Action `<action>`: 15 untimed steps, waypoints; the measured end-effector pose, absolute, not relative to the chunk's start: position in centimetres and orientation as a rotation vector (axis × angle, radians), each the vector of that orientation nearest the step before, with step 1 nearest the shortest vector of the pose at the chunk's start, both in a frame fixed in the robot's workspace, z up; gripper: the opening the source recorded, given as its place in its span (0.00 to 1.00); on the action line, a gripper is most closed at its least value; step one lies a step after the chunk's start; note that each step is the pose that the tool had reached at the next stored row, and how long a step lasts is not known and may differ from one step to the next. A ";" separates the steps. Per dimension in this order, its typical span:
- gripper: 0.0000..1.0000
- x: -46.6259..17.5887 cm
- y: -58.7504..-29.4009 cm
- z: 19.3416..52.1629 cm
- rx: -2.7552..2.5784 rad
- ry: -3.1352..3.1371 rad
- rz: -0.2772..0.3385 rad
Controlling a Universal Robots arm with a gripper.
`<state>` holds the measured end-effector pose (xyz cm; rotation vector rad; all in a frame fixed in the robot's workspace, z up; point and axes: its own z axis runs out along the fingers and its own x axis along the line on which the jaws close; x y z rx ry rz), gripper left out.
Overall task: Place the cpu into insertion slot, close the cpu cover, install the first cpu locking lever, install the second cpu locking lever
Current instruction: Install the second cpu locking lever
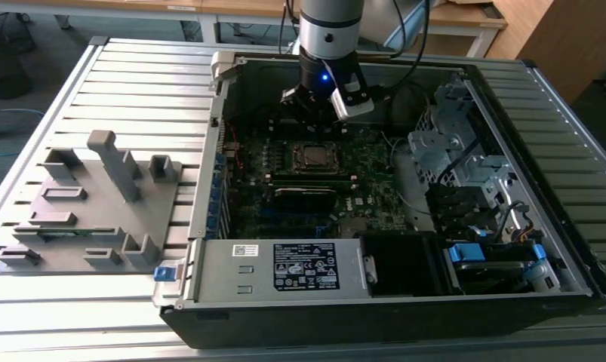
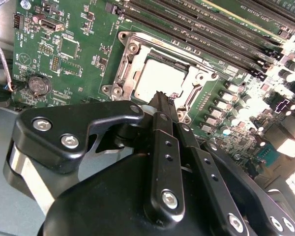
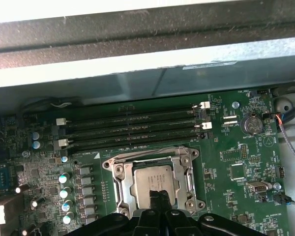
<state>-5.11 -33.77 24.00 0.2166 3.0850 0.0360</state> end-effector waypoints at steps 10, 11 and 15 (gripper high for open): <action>0.10 -5.1 -33.8 24.3 0.217 3.085 0.036; 0.10 -5.1 -33.8 24.4 0.217 3.085 0.036; 0.10 -5.1 -33.8 24.5 0.217 3.085 0.036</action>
